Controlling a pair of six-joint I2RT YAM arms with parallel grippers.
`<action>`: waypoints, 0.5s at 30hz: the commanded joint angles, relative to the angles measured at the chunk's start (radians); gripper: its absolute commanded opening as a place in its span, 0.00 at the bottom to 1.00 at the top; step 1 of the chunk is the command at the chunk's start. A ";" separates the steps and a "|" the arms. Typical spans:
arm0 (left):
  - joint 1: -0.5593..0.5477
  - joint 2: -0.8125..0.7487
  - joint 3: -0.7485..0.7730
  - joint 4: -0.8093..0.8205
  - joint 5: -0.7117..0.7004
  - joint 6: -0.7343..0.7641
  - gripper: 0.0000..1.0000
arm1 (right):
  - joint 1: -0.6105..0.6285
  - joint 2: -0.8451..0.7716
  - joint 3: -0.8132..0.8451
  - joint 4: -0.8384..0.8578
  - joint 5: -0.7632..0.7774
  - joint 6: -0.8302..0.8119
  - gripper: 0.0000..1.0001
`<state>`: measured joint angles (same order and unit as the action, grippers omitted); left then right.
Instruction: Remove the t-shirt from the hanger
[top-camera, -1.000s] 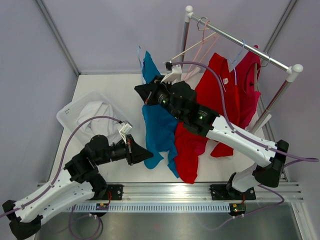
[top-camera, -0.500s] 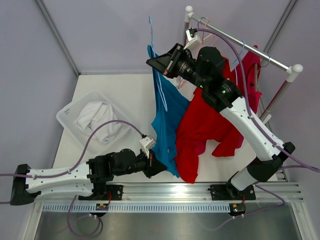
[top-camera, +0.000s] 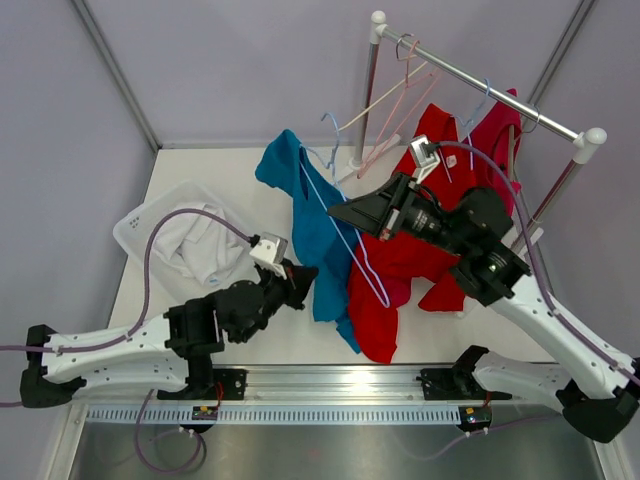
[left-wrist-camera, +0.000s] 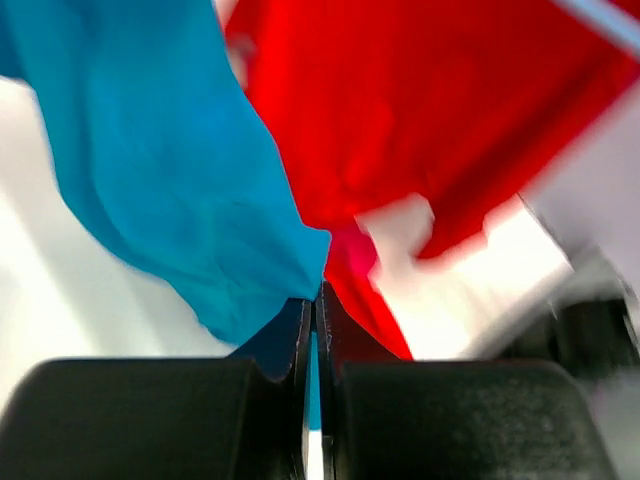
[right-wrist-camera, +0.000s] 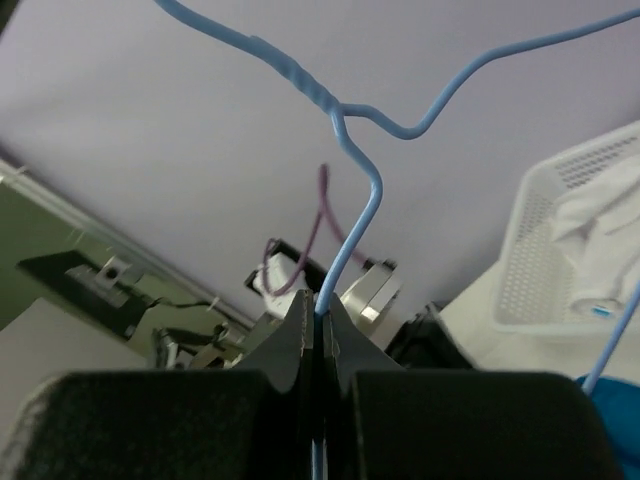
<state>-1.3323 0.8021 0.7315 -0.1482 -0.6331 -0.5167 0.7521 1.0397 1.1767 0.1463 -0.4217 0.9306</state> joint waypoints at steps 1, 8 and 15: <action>0.085 0.080 0.086 0.221 -0.238 0.158 0.00 | 0.044 -0.108 0.001 0.170 -0.083 0.022 0.00; 0.266 0.233 0.154 0.406 -0.298 0.342 0.14 | 0.061 -0.213 0.026 0.096 -0.140 0.036 0.00; 0.324 0.330 0.216 0.554 -0.018 0.417 0.99 | 0.062 -0.305 0.006 0.131 -0.187 0.089 0.00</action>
<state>-1.0149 1.1118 0.8841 0.2165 -0.7914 -0.1486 0.8005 0.7761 1.1683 0.1787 -0.5400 1.0004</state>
